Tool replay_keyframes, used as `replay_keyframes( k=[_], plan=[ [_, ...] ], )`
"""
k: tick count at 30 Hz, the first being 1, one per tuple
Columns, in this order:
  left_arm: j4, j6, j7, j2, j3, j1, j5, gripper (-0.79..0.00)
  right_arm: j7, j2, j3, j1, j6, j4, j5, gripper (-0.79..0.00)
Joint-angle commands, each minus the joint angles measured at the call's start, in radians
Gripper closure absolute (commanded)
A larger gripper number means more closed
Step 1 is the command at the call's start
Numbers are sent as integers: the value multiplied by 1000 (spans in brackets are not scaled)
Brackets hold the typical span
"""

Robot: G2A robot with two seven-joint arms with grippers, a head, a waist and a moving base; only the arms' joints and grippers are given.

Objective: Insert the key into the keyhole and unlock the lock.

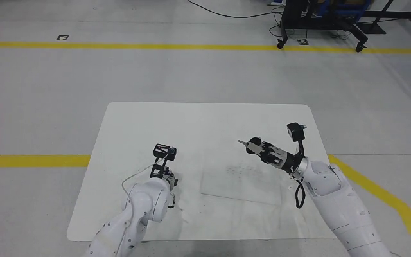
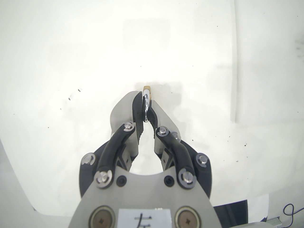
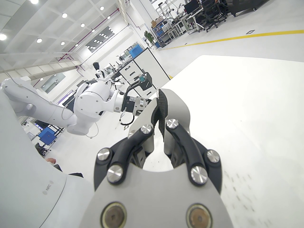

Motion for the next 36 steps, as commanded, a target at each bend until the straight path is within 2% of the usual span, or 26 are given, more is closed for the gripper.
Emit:
replay_keyframes(
  k=[1, 13, 17, 22, 26, 29, 32, 36],
  plan=[
    [4, -2, -1, -2, -3, -1, -2, 0, 0, 0, 0, 0, 0, 0, 0, 0],
    [-1, -48, 5, -8, -38, 18, -9, 0, 0, 0, 0, 0, 0, 0, 0, 0],
    [-19, -110, 64, -6, -62, 27, -16, 0, 0, 0, 0, 0, 0, 0, 0, 0],
    [-38, -213, 223, -3, -105, 61, -128, 0, 0, 0, 0, 0, 0, 0, 0, 0],
    [-40, -317, 377, 0, -157, 102, -252, 0, 0, 0, 0, 0, 0, 0, 0, 0],
    [-35, -433, 505, 4, -216, 140, -407, 0, 0, 0, 0, 0, 0, 0, 0, 0],
    [-3, -598, 615, 10, -283, 176, -581, 0, 0, 0, 0, 0, 0, 0, 0, 0],
    [78, -841, 685, 20, -351, 194, -809, 0, 0, 0, 0, 0, 0, 0, 0, 0]
  ],
)
